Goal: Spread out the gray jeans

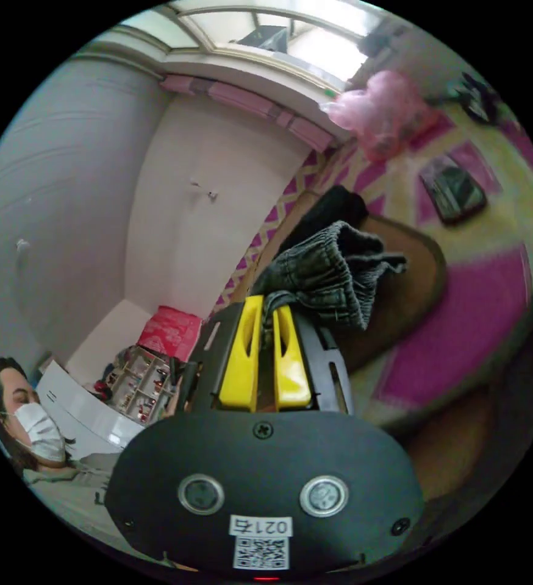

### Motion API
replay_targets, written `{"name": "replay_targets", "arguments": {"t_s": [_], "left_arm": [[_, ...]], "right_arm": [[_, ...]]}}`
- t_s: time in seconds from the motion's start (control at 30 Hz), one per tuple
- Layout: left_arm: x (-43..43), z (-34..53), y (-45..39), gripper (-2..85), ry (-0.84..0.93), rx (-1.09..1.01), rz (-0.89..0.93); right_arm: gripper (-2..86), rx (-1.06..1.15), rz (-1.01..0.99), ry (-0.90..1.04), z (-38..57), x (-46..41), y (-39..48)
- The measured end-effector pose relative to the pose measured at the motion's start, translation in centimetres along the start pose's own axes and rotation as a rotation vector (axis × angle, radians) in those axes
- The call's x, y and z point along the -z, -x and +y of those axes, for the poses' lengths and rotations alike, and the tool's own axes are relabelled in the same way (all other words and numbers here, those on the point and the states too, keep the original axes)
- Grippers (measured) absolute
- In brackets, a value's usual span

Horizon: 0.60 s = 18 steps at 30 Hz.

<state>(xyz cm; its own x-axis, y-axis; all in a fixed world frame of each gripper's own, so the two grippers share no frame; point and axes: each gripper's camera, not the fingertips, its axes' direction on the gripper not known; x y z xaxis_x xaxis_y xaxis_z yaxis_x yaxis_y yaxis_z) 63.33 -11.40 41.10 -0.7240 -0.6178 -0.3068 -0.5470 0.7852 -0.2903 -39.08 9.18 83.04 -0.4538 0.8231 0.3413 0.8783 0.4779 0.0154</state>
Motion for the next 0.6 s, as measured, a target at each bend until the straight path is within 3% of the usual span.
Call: {"name": "replay_targets", "arguments": {"t_s": [0.2, 0.33, 0.47, 0.57, 0.6], "left_arm": [[2.6, -6.6, -3.4, -0.8, -0.142, -0.047, -0.05], [3.2, -6.1, -3.6, -0.7, -0.201, -0.052, -0.026], [-2.2, -2.0, 0.4, -0.5, -0.051, 0.087, 0.024], [-7.3, 1.3, 3.7, -0.5, 0.115, 0.234, 0.049], [-7.5, 2.2, 3.9, -0.5, 0.083, 0.224, 0.043]], "right_arm": [[0.7, 0.066, 0.026, 0.071, -11.8, -5.3, 3.8], [1.0, 0.124, -0.022, 0.052, -11.8, -5.7, 3.5], [1.0, 0.046, -0.008, 0.073, -7.4, -7.5, -3.0], [1.4, -0.106, 0.087, 0.217, -4.6, -10.4, -9.5], [1.7, -0.116, 0.066, 0.242, -3.9, -10.7, -10.8]]}}
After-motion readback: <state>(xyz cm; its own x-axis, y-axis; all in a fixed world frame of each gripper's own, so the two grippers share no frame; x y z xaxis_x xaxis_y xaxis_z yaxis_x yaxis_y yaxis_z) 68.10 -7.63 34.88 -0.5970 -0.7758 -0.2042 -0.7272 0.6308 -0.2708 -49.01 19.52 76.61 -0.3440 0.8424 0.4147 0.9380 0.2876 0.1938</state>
